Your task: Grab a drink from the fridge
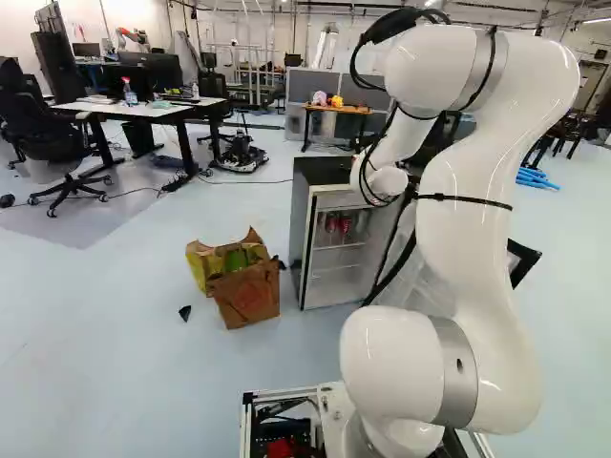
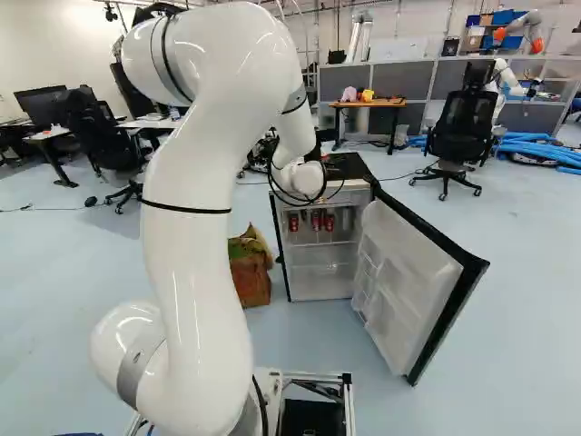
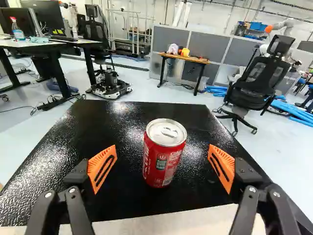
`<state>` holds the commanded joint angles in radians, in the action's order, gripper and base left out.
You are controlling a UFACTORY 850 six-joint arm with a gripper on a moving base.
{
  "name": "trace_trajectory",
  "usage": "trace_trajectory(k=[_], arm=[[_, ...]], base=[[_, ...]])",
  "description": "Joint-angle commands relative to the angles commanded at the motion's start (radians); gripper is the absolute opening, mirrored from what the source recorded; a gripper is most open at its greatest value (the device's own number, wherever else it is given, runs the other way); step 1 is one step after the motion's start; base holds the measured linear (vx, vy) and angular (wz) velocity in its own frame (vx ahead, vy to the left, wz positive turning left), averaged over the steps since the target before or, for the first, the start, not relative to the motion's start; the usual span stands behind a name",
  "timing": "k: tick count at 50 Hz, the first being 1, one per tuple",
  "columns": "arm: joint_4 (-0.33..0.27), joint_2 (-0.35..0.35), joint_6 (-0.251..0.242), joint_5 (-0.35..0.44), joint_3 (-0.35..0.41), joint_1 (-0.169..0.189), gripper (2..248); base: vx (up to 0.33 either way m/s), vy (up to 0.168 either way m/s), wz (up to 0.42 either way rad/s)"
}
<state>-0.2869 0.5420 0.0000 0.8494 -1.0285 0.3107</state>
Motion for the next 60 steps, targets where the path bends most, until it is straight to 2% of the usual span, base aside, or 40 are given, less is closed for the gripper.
trace_trajectory(k=[31, 60], arm=[[0.0, -0.123, 0.0, 0.0, 0.159, 0.024, 247], [0.0, -0.207, 0.0, -0.002, 0.245, 0.101, 247]], base=[[0.0, 0.0, 0.0], [0.0, 0.0, 0.0]])
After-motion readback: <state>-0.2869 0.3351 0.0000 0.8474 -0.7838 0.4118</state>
